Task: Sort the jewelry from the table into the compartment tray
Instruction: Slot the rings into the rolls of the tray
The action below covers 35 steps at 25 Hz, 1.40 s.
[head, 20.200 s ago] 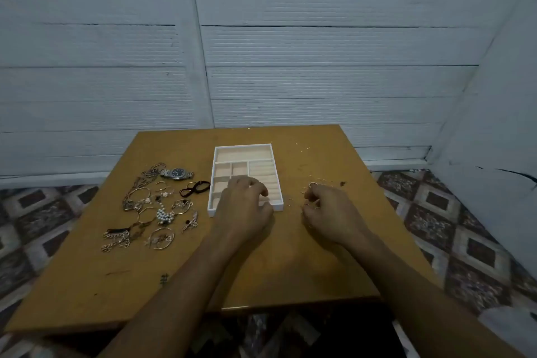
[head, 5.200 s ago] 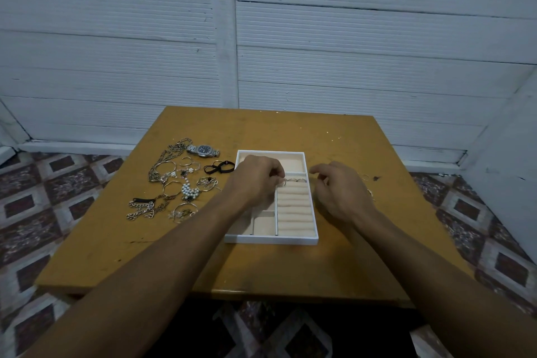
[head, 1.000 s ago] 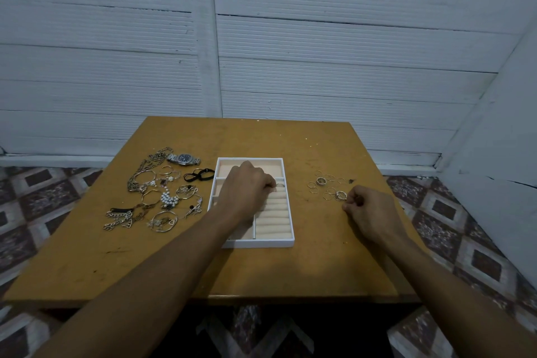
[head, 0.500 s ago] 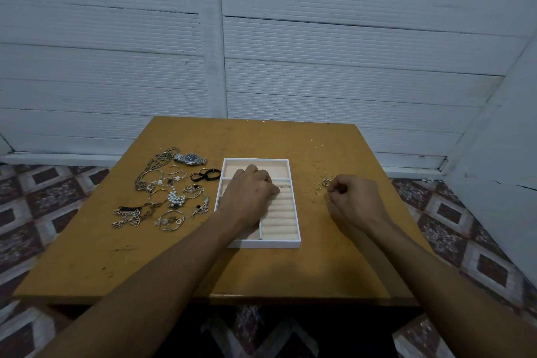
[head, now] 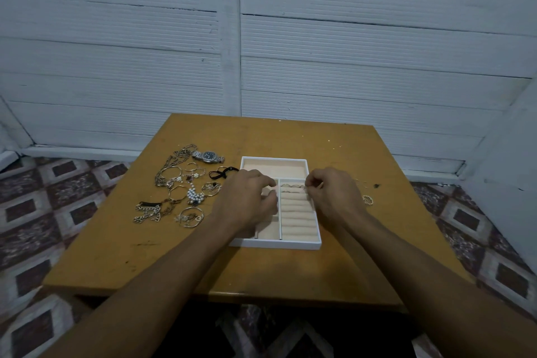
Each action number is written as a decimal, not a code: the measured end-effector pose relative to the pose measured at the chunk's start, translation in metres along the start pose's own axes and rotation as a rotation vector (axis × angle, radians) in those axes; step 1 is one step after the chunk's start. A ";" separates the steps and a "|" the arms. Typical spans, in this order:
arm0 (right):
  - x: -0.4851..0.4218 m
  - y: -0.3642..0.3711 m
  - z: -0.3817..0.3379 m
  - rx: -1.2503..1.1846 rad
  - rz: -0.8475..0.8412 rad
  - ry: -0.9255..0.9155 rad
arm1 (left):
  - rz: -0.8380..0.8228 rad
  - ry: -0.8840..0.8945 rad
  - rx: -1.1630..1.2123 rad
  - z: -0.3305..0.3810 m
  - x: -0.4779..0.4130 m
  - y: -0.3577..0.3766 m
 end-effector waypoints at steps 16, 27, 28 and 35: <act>0.008 0.013 -0.004 0.164 0.028 -0.146 | -0.029 -0.031 0.000 -0.001 0.011 0.002; 0.014 0.007 0.013 0.054 -0.028 -0.092 | -0.078 0.030 0.039 0.027 -0.007 0.026; 0.013 0.003 0.019 0.042 -0.018 -0.072 | -0.088 0.041 0.040 0.032 -0.012 0.030; 0.006 -0.014 0.087 0.058 -0.015 0.112 | -0.179 0.065 -0.012 0.064 -0.045 0.069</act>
Point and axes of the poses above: each hand's wrist, its own x-axis away from the middle knuckle, its own y-axis out of the palm, z = x × y, the point moved 8 cm from there along -x, towards the middle knuckle, and after that the axes turned 6 degrees about x, right-handed, at the moved point
